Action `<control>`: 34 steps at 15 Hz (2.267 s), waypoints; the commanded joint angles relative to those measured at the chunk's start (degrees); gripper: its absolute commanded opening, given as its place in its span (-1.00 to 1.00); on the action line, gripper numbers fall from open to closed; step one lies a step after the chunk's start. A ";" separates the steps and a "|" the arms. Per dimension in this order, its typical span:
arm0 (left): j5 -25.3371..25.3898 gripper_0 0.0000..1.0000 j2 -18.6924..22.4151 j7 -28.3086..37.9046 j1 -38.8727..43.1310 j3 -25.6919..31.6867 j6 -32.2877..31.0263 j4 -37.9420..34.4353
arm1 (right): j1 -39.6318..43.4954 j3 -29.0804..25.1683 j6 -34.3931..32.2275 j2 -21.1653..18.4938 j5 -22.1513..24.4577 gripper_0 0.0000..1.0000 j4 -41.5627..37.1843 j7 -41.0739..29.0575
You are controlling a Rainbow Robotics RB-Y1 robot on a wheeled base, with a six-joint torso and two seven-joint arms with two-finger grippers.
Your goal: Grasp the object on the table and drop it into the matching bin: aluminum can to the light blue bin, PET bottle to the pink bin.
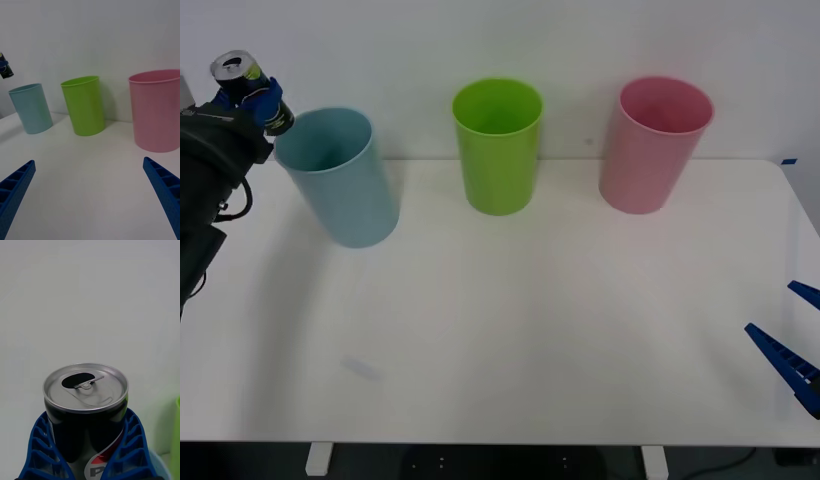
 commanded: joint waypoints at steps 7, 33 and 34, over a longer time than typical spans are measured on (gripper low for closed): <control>-4.78 -0.97 2.40 1.45 -7.34 -4.15 -0.30 8.49 | 0.00 0.00 0.00 0.00 0.00 1.00 0.00 0.00; -1.79 1.00 2.49 2.15 -7.60 -3.45 -5.83 9.02 | 0.00 0.00 0.00 0.00 0.00 1.00 0.00 0.00; 0.14 1.00 2.93 1.89 -6.99 -3.19 -6.89 9.02 | 0.00 0.00 0.00 0.00 0.00 1.00 0.00 0.00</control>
